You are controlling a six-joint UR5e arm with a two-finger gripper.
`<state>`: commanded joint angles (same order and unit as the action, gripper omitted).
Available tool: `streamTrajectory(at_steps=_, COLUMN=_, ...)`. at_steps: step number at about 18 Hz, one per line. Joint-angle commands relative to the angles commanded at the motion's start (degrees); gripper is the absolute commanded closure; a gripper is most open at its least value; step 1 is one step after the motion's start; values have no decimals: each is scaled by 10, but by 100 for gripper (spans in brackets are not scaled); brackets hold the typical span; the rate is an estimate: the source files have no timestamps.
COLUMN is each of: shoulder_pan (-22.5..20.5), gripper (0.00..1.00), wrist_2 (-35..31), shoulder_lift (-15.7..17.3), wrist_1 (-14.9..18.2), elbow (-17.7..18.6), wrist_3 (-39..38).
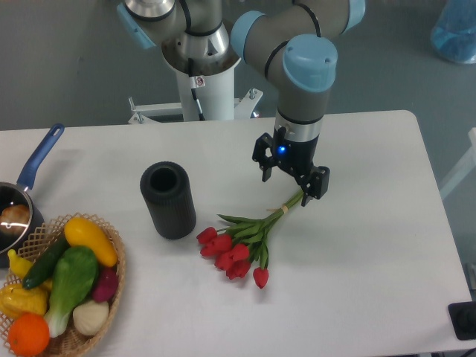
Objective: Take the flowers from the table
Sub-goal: 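Lower the open gripper down onto the green tulip stems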
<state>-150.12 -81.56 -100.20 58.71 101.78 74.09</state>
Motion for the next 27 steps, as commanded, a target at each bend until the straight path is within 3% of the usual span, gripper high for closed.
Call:
streamTrajectory(at_steps=5, shoulder_pan=4, gripper=0, wrist_2=-24, shoulder_lift=-6, wrist_1=-2, elbow=3, wrist_3=-4)
streamTrajectory(at_steps=8, shoulder_pan=8, gripper=0, wrist_2=-9, shoulder_lift=-28, wrist_1=-4, elbow=5, wrist_3=-5)
streamTrajectory(at_steps=13, shoulder_pan=14, gripper=0, wrist_2=-6, shoulder_lift=-34, wrist_1=-7, elbow=18, wrist_3=-2)
streamTrajectory(at_steps=19, shoulder_pan=42, gripper=0, wrist_2=-7, shoulder_lift=-95, wrist_1=-11, elbow=11, wrist_3=-7)
streamTrajectory(at_steps=27, shoulder_pan=63, gripper=0, wrist_2=-9, shoulder_lift=-141, wrist_1=-49, elbow=3, wrist_3=-16)
